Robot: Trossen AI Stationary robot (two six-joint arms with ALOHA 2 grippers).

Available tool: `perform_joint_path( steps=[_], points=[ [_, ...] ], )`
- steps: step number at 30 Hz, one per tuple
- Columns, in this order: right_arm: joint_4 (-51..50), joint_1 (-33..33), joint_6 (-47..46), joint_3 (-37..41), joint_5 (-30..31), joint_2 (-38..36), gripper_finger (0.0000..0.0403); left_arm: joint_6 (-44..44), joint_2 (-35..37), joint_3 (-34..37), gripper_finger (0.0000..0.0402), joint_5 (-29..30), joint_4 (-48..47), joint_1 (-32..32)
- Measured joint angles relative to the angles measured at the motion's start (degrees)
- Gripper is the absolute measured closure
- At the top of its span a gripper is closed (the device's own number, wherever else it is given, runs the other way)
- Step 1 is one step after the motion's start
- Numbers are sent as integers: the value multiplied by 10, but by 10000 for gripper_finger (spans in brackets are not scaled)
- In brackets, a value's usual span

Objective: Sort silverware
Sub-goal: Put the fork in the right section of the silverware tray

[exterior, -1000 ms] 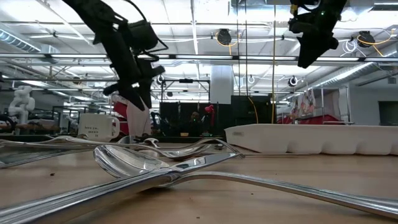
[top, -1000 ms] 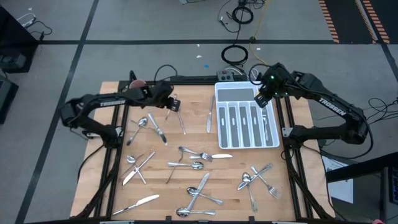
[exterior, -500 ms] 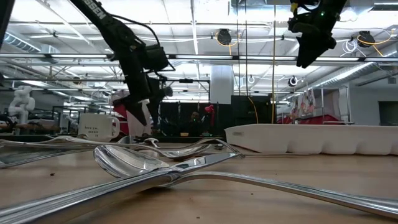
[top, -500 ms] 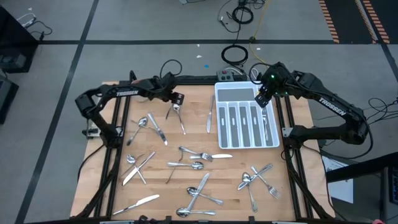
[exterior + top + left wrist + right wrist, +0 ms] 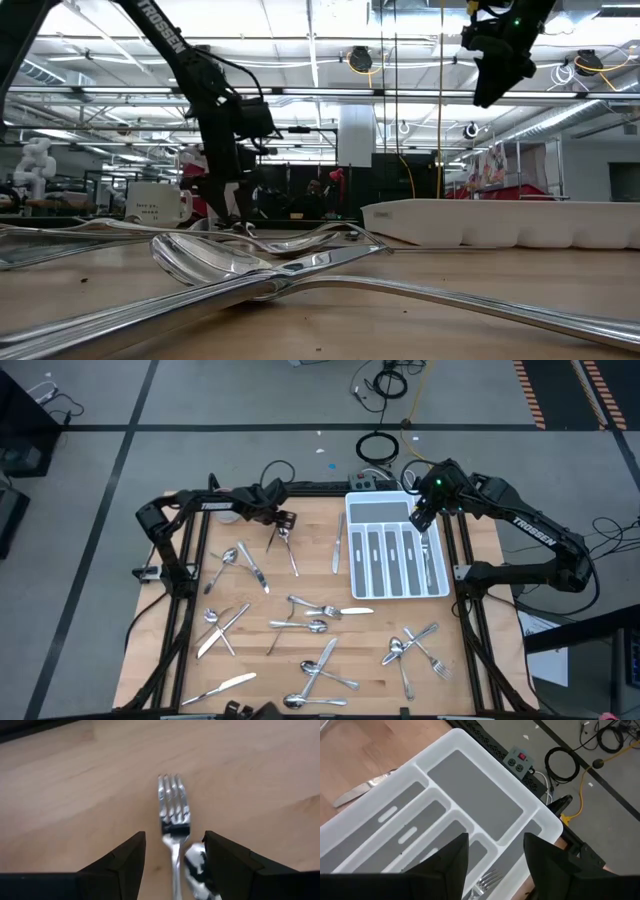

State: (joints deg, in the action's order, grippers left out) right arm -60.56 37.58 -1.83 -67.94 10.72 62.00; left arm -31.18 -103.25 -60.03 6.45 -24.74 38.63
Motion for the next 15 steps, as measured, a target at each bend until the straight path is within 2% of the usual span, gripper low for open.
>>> perform_joint_path(
  steps=[8,11,15],
  points=[
    [8,0,4,0,1,0,220,-28,-46,-3,204,-24,30,4],
    [8,0,4,0,2,0,220,-30,-55,-4,242,-32,26,6],
    [8,0,9,0,15,0,221,-30,-42,-1,325,-37,31,6]
  ],
)
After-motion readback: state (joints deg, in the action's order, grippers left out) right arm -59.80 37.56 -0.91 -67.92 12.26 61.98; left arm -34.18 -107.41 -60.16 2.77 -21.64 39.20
